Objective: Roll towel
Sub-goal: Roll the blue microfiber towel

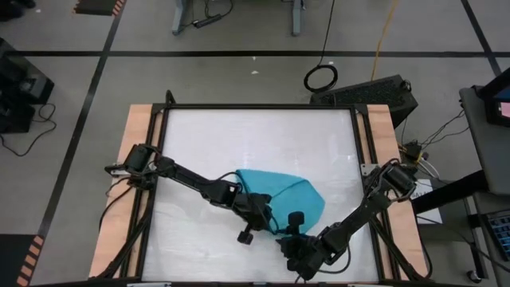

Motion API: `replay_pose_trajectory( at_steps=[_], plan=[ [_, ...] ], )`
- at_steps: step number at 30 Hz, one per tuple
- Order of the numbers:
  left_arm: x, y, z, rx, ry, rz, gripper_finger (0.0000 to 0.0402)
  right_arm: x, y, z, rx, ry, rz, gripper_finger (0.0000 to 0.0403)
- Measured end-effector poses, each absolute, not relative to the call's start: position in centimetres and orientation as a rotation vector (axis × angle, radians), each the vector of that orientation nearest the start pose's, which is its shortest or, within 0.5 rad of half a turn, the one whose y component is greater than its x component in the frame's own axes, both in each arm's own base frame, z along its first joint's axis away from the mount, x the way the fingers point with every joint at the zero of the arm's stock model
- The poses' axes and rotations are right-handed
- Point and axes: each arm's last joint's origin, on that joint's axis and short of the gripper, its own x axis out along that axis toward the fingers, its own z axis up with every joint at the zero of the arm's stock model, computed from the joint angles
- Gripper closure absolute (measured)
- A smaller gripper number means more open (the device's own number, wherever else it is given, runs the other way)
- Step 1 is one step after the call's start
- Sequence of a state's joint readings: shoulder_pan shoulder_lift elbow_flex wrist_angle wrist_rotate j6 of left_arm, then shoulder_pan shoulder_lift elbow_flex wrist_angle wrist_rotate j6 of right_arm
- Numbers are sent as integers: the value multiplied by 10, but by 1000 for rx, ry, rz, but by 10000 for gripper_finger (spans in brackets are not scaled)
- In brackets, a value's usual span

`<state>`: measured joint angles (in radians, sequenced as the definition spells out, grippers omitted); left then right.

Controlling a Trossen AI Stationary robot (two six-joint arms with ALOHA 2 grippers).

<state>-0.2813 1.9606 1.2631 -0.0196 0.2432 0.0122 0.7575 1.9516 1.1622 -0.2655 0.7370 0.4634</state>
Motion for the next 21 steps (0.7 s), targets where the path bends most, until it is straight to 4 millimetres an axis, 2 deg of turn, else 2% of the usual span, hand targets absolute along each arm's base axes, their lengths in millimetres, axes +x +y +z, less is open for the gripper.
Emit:
replay_pose_trajectory(
  at_steps=[7, 14, 17, 21],
  plan=[
    [403, -124, 162, 16, 754, -487, 389, 288, 245, 106, -287, 810, -208, 268],
    [401, -118, 146, 102, 852, -335, 388, 290, 239, 90, -250, 842, -288, 273],
    [400, -117, 143, 109, 874, -322, 388, 291, 237, 90, -227, 849, -303, 300],
    [400, -119, 146, 111, 856, -327, 388, 291, 235, 89, -207, 863, -301, 371]
  ],
)
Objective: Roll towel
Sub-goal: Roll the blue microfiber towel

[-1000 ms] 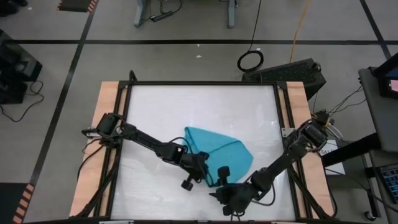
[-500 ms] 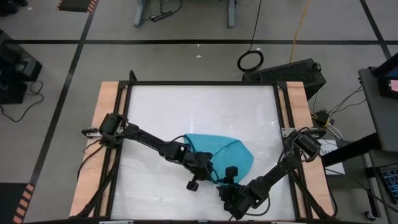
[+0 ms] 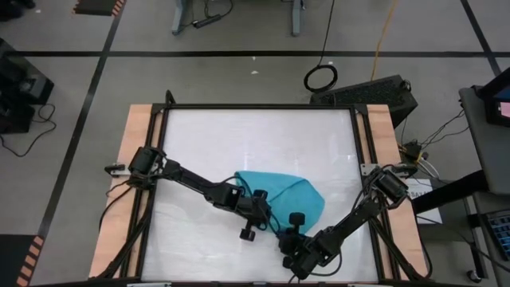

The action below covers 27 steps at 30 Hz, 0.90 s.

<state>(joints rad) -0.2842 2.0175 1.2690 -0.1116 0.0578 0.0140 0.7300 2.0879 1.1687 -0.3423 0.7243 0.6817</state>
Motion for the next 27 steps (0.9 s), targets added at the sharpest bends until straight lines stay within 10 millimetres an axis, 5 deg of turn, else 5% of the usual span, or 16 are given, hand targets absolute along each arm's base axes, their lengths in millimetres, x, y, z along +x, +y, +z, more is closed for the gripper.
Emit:
replay_pose_trajectory(
  at_steps=[8, 18, 27],
  plan=[
    [379, -116, 180, 253, 906, -365, 362, 289, 239, 95, -186, 860, -299, 400],
    [329, -95, 206, 573, 1228, -338, 257, 253, 286, 160, -187, 1013, -15, 402],
    [348, -79, 200, 786, 1002, -477, 253, 234, 282, 179, -138, 1085, -45, 403]
  ],
)
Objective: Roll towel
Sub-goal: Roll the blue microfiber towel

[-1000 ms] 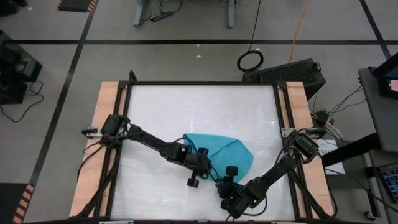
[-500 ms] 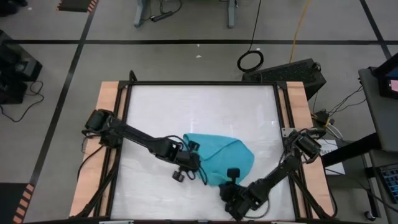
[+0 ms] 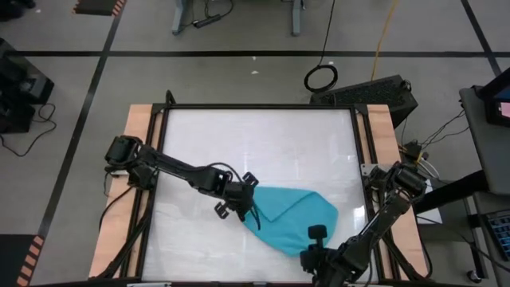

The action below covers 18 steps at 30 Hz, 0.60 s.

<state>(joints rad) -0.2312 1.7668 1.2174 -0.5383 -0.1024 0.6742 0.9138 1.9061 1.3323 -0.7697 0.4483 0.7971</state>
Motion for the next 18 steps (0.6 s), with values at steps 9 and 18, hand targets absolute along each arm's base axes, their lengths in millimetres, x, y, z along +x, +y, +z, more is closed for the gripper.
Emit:
replay_pose_trajectory(
  at_steps=[9, 18],
  plan=[
    [359, -60, 169, 635, 1003, -697, 253, 235, 279, 179, -110, 1097, -79, 403],
    [374, -63, 153, 687, 967, -607, 264, 235, 278, 179, -104, 1099, -88, 402]
  ],
)
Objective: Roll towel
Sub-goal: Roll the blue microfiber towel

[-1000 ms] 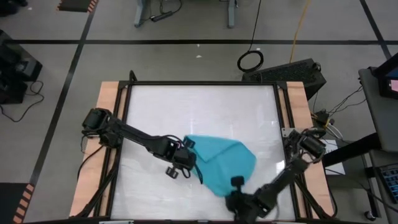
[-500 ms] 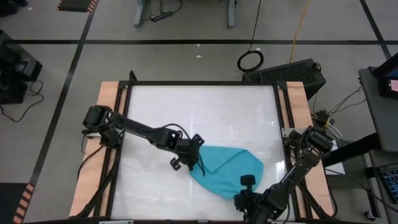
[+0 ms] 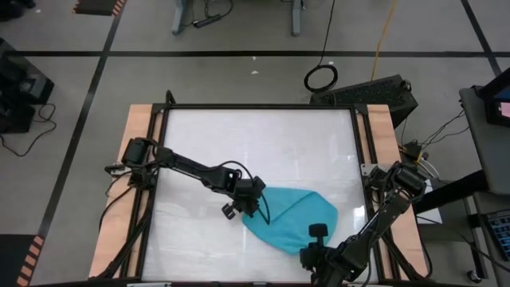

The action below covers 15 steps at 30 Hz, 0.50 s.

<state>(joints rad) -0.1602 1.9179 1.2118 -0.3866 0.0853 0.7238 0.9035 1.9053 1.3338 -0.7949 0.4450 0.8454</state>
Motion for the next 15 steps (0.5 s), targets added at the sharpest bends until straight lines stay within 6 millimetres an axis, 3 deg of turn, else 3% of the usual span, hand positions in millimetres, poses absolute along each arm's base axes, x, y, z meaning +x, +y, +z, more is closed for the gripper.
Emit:
replay_pose_trajectory(
  at_steps=[3, 8, 12, 15],
  plan=[
    [375, -63, 153, 679, 950, -624, 294, 235, 278, 179, -112, 1102, -82, 402],
    [365, -64, 149, 645, 1019, -748, 388, 236, 280, 179, -79, 1127, -52, 402],
    [362, -66, 154, 554, 1023, -775, 396, 234, 281, 180, -10, 1167, -46, 402],
    [360, -68, 176, 469, 939, -798, 398, 234, 283, 188, 81, 1173, -13, 402]
  ],
)
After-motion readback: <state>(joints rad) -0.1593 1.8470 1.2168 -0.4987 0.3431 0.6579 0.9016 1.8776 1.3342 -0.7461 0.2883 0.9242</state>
